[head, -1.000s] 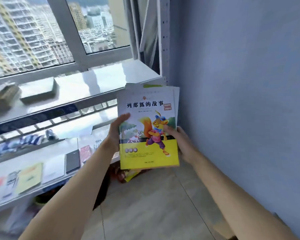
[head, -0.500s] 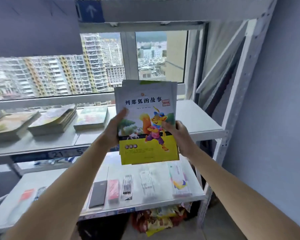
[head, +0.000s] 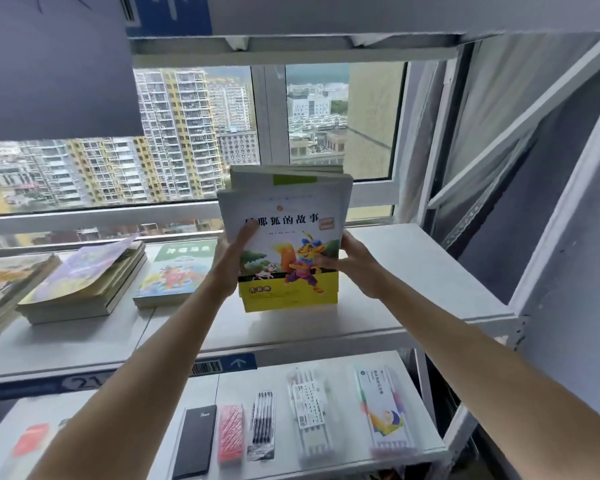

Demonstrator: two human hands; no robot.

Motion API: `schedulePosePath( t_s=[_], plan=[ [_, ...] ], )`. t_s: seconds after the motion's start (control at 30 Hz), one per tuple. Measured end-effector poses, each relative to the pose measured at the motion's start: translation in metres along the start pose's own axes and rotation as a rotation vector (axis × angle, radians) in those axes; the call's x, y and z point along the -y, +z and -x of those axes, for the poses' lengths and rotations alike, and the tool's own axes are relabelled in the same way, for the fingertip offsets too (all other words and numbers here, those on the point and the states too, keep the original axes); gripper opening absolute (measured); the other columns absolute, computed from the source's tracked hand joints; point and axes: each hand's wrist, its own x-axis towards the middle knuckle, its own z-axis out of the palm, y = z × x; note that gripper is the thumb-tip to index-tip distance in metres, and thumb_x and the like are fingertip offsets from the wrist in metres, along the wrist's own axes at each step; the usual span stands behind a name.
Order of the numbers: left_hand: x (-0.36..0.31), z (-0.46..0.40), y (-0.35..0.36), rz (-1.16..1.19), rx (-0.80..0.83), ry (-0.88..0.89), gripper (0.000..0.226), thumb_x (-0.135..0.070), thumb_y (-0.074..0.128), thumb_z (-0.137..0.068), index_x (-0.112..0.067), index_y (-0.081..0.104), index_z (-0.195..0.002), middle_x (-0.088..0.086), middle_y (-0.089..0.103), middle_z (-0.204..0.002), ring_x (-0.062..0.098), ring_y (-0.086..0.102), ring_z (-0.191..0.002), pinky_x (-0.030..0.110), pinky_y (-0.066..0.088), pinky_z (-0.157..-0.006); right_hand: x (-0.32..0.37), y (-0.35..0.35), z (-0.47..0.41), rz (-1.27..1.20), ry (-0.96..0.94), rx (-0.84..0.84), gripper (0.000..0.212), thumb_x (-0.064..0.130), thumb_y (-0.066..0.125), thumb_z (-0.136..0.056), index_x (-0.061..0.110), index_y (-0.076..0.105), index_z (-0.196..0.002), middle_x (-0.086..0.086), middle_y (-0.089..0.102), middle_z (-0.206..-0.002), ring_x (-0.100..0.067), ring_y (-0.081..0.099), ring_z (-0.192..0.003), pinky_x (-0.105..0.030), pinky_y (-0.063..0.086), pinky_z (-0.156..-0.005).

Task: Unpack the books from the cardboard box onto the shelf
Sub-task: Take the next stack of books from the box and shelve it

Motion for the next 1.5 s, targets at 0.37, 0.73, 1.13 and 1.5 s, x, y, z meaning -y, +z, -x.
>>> schedulePosePath(
  t_s=[0.37,0.73,1.13,1.5],
  plan=[
    [0.034,-0.039,-0.029,-0.024,0.159,0.089,0.090,-0.063,0.081,-0.061,-0.015,0.050,-0.131,0.010,0.067,-0.113,0.025,0.072,-0.098,0.034,0.059,-0.076,-0.057,0.024,-0.019,-0.145,0.071,-0.054,0.072,-0.010,0.076,-0.073,-0.009,0.039,-0.135,-0.015,0.068,-0.104,-0.017,0.071,-0.080,-0.022,0.053,-0.060],
    [0.028,-0.070,-0.023,-0.032,0.027,-0.175,0.073,-0.043,0.083,-0.068,-0.004,0.054,-0.121,0.008,0.070,-0.069,0.020,0.065,-0.045,0.025,0.053,-0.041,-0.079,0.042,-0.044,-0.154,0.076,-0.240,0.054,0.011,0.080,-0.074,0.003,0.057,-0.122,0.002,0.076,-0.094,-0.012,0.070,-0.083,-0.022,0.055,-0.069],
    [0.041,-0.170,-0.070,-0.238,0.066,-0.761,0.035,-0.040,0.065,-0.090,-0.011,0.055,-0.075,-0.001,0.064,-0.044,0.010,0.059,-0.033,0.023,0.049,-0.056,-0.044,0.050,-0.135,-0.030,0.755,0.048,0.043,0.043,0.080,-0.067,0.024,0.070,-0.103,-0.002,0.061,-0.096,-0.017,0.056,-0.080,-0.038,0.044,-0.086],
    [0.017,-0.165,-0.065,-0.515,0.137,-0.807,0.067,-0.050,0.056,-0.093,-0.012,0.039,-0.145,0.018,0.049,-0.141,0.036,0.057,-0.120,0.059,0.043,-0.100,-0.029,0.063,-0.127,0.508,0.770,-0.190,0.065,0.064,0.073,-0.068,0.013,0.058,-0.104,-0.007,0.062,-0.098,-0.020,0.061,-0.079,-0.028,0.046,-0.057]
  ],
)
